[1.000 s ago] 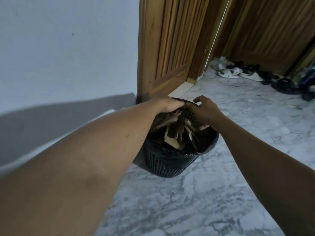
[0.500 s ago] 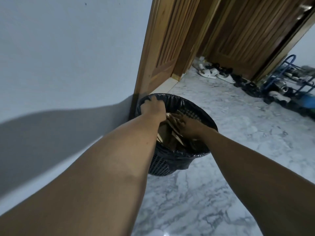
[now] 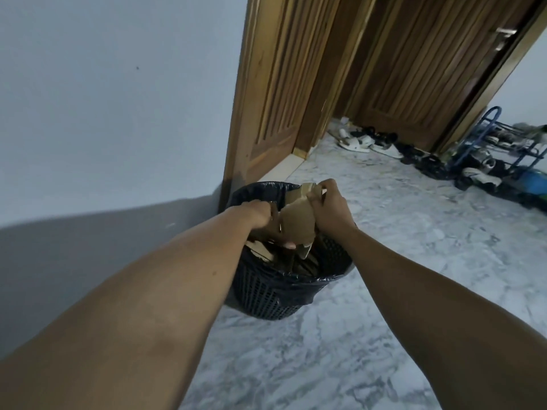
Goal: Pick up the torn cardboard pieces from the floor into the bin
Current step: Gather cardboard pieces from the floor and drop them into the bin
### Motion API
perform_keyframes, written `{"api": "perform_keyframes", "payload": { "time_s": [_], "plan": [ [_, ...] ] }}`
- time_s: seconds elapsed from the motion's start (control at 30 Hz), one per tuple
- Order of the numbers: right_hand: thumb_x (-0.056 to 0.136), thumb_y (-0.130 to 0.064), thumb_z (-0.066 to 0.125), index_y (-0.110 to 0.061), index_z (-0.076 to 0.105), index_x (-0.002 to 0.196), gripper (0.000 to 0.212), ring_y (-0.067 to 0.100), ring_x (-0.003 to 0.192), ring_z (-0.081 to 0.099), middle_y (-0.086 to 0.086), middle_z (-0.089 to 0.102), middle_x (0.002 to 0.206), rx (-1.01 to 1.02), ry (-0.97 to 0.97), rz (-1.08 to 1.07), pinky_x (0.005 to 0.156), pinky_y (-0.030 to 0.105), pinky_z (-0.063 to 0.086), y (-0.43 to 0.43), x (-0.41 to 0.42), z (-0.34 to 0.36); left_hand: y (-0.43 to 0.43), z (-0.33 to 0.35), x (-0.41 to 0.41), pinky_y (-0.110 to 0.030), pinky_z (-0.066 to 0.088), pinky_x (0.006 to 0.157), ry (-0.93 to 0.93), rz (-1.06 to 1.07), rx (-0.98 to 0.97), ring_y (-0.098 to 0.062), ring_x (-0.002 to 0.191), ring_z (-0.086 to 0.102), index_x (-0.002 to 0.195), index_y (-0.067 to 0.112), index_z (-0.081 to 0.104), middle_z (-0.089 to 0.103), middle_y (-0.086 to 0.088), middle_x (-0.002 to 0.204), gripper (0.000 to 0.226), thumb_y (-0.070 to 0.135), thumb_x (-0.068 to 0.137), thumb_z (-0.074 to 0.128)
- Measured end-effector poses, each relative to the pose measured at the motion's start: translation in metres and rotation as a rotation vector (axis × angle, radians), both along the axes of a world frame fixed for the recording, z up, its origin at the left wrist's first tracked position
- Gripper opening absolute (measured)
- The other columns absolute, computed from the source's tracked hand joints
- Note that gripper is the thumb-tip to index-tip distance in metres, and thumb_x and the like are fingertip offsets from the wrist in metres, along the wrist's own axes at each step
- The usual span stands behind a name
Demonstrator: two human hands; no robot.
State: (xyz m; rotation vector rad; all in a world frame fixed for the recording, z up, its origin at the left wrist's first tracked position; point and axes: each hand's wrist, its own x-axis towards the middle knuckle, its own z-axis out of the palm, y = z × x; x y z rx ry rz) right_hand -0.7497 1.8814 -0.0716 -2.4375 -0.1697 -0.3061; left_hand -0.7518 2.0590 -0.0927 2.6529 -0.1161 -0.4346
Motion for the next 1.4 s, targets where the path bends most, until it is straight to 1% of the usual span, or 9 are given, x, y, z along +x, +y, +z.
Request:
{"api": "perform_keyframes", "payload": {
  "time_s": [0.1,0.2,0.3,0.5,0.7,1.0,1.17,1.27,1.4],
  "plan": [
    [0.097,-0.024,0.055,-0.014,0.045,0.107,0.017,0.028,0.07,0.06,0.012,0.059,0.093,-0.101,0.176,0.014,0.052,0.03,0.043,-0.013,0.015,0.002,-0.007,-0.001,0.001,-0.042,0.055,0.088,-0.074,-0.059,0.118,-0.022,0.09,0.064,0.114,0.024,0.065,0.069,0.001,0.106,0.06,0.061,0.067,0.075],
    [0.092,-0.02,0.068,-0.01,0.045,0.104,0.027,0.029,0.07,0.059,0.014,0.054,0.087,-0.569,0.418,0.058,0.048,0.033,0.045,-0.026,0.024,0.015,-0.004,-0.002,0.006,-0.046,0.052,0.095,-0.244,-0.013,0.194,-0.03,0.113,0.058,0.133,0.018,0.051,0.057,-0.006,0.133,0.062,0.038,0.079,0.072],
    [0.089,-0.02,0.075,-0.013,0.04,0.136,0.059,0.032,0.073,0.067,0.02,0.059,0.104,-0.651,0.551,0.063,0.056,0.043,0.061,-0.037,0.034,0.036,-0.001,0.001,0.007,-0.053,0.045,0.103,-0.303,0.024,0.247,-0.039,0.132,0.041,0.147,0.016,0.029,0.035,-0.012,0.149,0.089,0.039,0.077,0.078],
    [0.077,-0.044,0.082,-0.022,0.033,0.151,0.092,0.03,0.123,0.054,0.005,0.045,0.148,-0.833,0.583,0.375,0.082,0.029,0.053,-0.031,0.04,0.024,-0.018,0.012,-0.012,-0.04,0.038,0.108,0.11,-0.054,0.247,-0.029,0.134,0.046,0.148,0.015,0.04,0.047,-0.006,0.149,0.106,0.062,0.063,0.083],
    [0.074,-0.032,0.086,-0.015,0.008,0.156,0.115,0.032,0.137,0.04,0.013,0.034,0.155,-0.599,0.598,0.482,0.103,0.033,0.037,-0.032,0.046,-0.046,-0.042,-0.021,-0.016,-0.039,0.035,0.112,0.068,0.016,0.405,-0.036,0.136,0.039,0.149,0.009,0.026,0.029,-0.016,0.154,0.104,0.057,0.073,0.078],
    [0.046,-0.082,0.078,-0.026,-0.003,0.159,0.15,0.032,0.143,0.034,0.005,0.026,0.162,-0.113,0.474,0.369,0.111,0.045,0.038,-0.064,0.062,-0.014,-0.053,-0.003,-0.009,-0.044,0.046,0.104,0.061,0.138,0.251,-0.034,0.13,0.045,0.151,0.021,0.026,0.034,-0.008,0.148,0.134,0.085,0.043,0.073],
    [0.072,-0.051,0.084,-0.011,0.035,0.149,0.099,0.014,0.116,0.051,-0.005,0.052,0.129,0.125,0.404,0.421,0.093,0.032,0.044,-0.07,0.053,0.006,-0.056,0.019,-0.006,-0.052,0.032,0.111,0.045,0.037,0.45,-0.034,0.137,0.034,0.151,0.026,0.035,0.034,-0.003,0.151,0.146,0.107,0.03,0.042],
    [0.074,-0.059,0.078,-0.013,0.066,0.112,0.061,0.023,0.099,0.063,0.007,0.066,0.108,-0.13,0.136,0.261,0.078,0.037,0.052,-0.083,0.054,0.01,-0.042,0.028,-0.003,-0.053,0.038,0.105,-0.076,0.05,0.38,-0.034,0.122,0.046,0.117,0.022,0.061,0.049,-0.008,0.137,0.102,0.101,0.056,0.04],
    [0.084,-0.045,0.075,-0.016,0.069,0.115,0.043,0.033,0.116,0.052,0.014,0.055,0.122,-0.448,0.255,0.151,0.097,0.043,0.048,-0.116,0.045,0.008,-0.006,0.014,-0.011,-0.043,0.041,0.105,-0.044,0.124,0.394,-0.032,0.125,0.043,0.109,0.019,0.066,0.034,-0.013,0.146,0.076,0.082,0.066,0.065]
  ]
}}
